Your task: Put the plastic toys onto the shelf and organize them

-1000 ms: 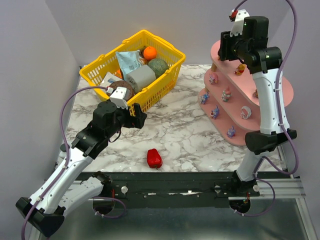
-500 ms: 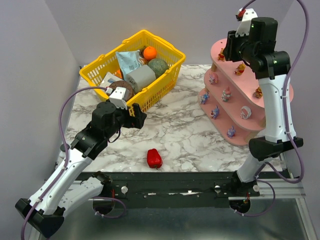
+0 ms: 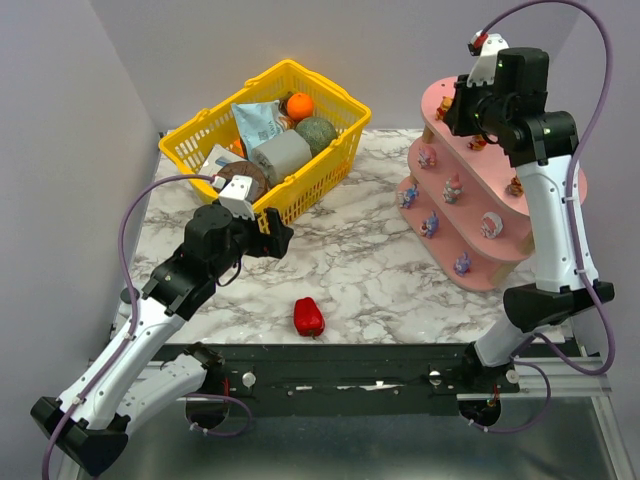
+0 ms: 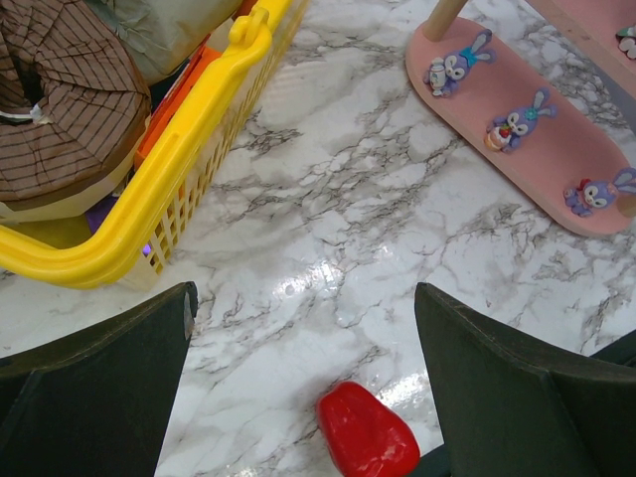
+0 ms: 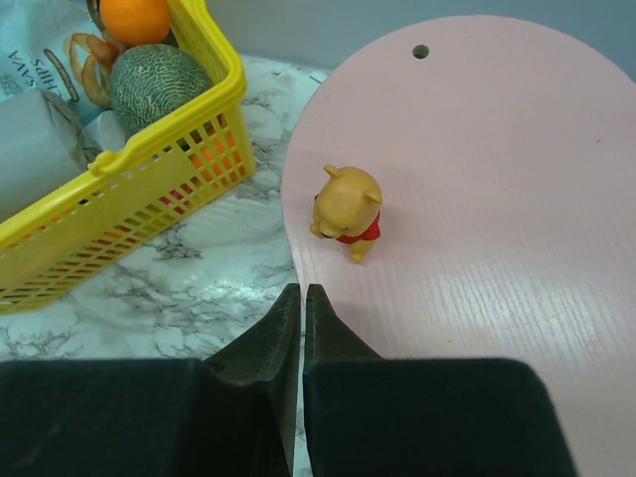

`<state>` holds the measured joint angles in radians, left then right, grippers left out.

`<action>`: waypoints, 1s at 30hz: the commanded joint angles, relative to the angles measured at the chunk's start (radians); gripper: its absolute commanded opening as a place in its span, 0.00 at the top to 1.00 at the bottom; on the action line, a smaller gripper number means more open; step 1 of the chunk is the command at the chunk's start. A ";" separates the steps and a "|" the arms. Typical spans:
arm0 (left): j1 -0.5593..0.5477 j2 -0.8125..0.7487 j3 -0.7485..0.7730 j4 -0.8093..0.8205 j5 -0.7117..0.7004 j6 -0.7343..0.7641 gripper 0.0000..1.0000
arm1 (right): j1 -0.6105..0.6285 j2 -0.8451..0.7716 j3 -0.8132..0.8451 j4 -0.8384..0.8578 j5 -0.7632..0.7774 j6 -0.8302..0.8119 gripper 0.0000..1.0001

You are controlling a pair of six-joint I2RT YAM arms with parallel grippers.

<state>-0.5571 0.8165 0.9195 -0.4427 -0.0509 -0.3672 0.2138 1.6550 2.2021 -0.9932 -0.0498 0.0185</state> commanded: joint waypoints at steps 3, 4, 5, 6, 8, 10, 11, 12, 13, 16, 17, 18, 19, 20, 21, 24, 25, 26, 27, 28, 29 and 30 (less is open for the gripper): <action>0.005 -0.019 -0.010 0.019 0.006 -0.006 0.01 | -0.004 0.022 -0.010 0.050 -0.013 0.026 0.88; 0.005 -0.020 -0.010 0.018 0.005 -0.006 0.01 | -0.004 0.022 -0.007 0.051 -0.012 0.031 0.88; 0.005 -0.020 -0.010 0.019 0.002 -0.003 0.01 | -0.004 0.031 -0.002 0.050 -0.010 0.031 0.88; 0.005 -0.019 -0.008 0.021 0.000 0.002 0.01 | -0.005 0.035 0.002 0.044 -0.007 0.031 0.88; 0.005 -0.019 -0.004 0.019 -0.003 0.005 0.01 | -0.004 0.045 0.002 0.041 -0.004 0.031 0.88; 0.005 -0.017 -0.004 0.021 -0.004 0.005 0.01 | -0.004 0.046 -0.007 0.047 0.001 0.032 0.89; 0.005 -0.016 -0.005 0.021 -0.004 0.007 0.01 | -0.004 0.045 -0.022 0.053 0.001 0.032 0.89; 0.005 -0.016 -0.005 0.022 -0.003 0.007 0.01 | -0.004 0.043 -0.027 0.060 0.008 0.032 0.90; 0.005 -0.016 -0.007 0.021 -0.004 0.007 0.01 | -0.005 0.043 -0.031 0.064 0.014 0.032 0.90; 0.005 -0.020 -0.011 0.024 -0.004 0.007 0.01 | -0.004 0.046 -0.045 0.080 0.019 0.024 0.91; 0.005 -0.019 -0.014 0.024 -0.003 0.005 0.01 | -0.004 0.046 -0.050 0.085 0.018 0.021 0.92; 0.005 -0.020 -0.016 0.027 -0.003 0.004 0.01 | -0.004 0.048 -0.053 0.093 0.022 0.018 0.92; 0.005 -0.020 -0.016 0.029 -0.003 0.002 0.01 | -0.004 0.052 -0.054 0.097 0.024 0.017 0.92; 0.005 -0.020 -0.016 0.027 -0.004 0.002 0.01 | -0.004 0.054 -0.058 0.102 0.024 0.015 0.93; 0.005 -0.020 -0.015 0.029 -0.003 0.002 0.01 | -0.004 0.055 -0.061 0.111 0.027 0.015 0.93; 0.005 -0.020 -0.015 0.025 -0.003 0.002 0.01 | -0.004 0.061 -0.067 0.126 0.036 0.018 0.94; 0.005 -0.020 -0.014 0.025 -0.003 0.004 0.01 | -0.002 0.061 -0.077 0.134 0.036 0.023 0.94; 0.005 -0.022 -0.013 0.025 -0.006 0.004 0.01 | -0.004 0.065 -0.079 0.140 0.036 0.024 0.94; 0.005 -0.022 -0.013 0.025 -0.006 0.004 0.01 | -0.002 0.066 -0.084 0.146 0.034 0.024 0.94; 0.006 -0.020 -0.013 0.024 -0.007 0.007 0.01 | -0.002 0.069 -0.087 0.149 0.034 0.031 0.94; 0.006 -0.022 -0.011 0.024 -0.007 0.007 0.01 | -0.002 0.069 -0.091 0.153 0.036 0.034 0.94; 0.006 -0.023 -0.011 0.022 -0.007 0.007 0.01 | -0.002 0.071 -0.094 0.159 0.036 0.034 0.94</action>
<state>-0.5571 0.8097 0.9119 -0.4358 -0.0517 -0.3664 0.2138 1.7081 2.1304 -0.8791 -0.0383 0.0380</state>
